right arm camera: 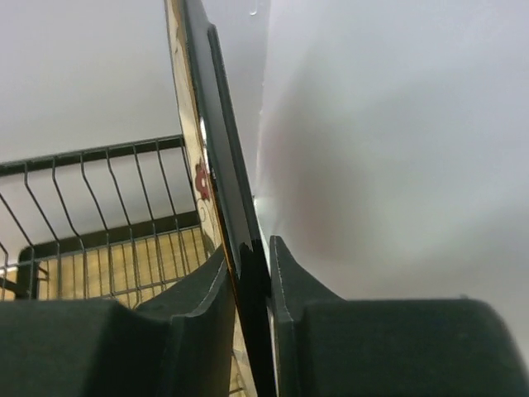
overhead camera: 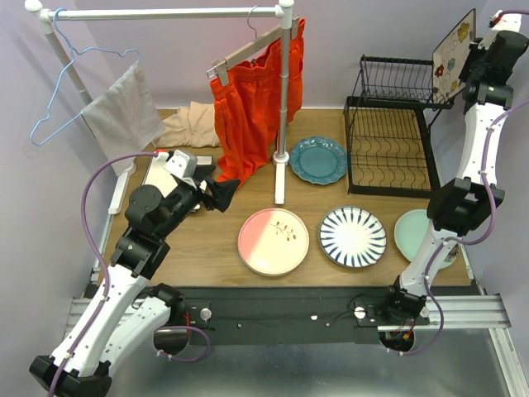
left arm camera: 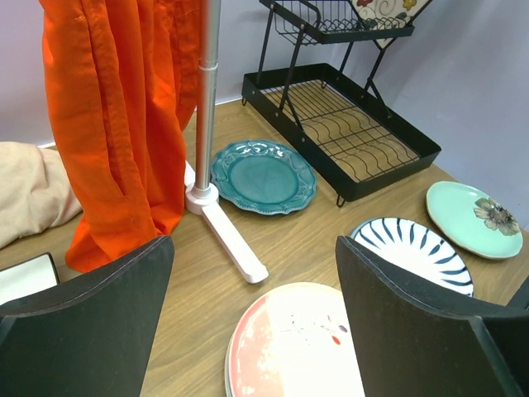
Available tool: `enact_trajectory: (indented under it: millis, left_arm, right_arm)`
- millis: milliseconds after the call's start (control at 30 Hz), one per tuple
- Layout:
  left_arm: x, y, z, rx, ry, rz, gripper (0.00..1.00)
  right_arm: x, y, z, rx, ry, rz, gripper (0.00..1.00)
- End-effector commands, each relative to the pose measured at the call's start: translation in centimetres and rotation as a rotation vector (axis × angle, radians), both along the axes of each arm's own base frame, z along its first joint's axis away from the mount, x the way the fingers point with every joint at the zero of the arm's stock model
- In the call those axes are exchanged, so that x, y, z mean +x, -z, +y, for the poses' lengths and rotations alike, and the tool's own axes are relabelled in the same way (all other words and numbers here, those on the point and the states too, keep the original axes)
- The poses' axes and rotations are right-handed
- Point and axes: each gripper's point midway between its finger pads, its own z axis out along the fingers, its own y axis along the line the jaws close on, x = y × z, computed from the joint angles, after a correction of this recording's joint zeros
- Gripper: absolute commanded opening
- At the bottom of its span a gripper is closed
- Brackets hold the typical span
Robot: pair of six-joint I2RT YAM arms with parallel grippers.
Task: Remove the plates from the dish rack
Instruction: Unload the plate from the dish rack.
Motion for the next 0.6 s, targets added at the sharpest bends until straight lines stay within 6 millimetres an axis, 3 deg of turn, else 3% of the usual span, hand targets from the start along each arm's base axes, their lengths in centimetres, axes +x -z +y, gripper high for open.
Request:
enact_trajectory:
  millis: [0,67,333,567]
  left_arm:
    - [-0.2,0.1,-0.6,0.0,0.036,-0.009,0.88]
    - [-0.2,0.0,-0.6,0.001,0.035,-0.011,0.88]
    - [-0.1,0.1,-0.5,0.001,0.03,-0.01,0.88]
    - [-0.1,0.2,-0.5,0.002,0.029,-0.007,0.88]
  right_arm:
    - [0.2,-2.3,0.2,-0.063,-0.023,-0.048,0.14]
    - [0.1,-2.8,0.2,-0.075,-0.022,-0.055,0.01]
    - [-0.2,-3.4,-0.1,-0.107,-0.013,-0.059,0.01]
    - [-1.1,-7.2,0.1,-0.159,-0.006,-0.142,0.0]
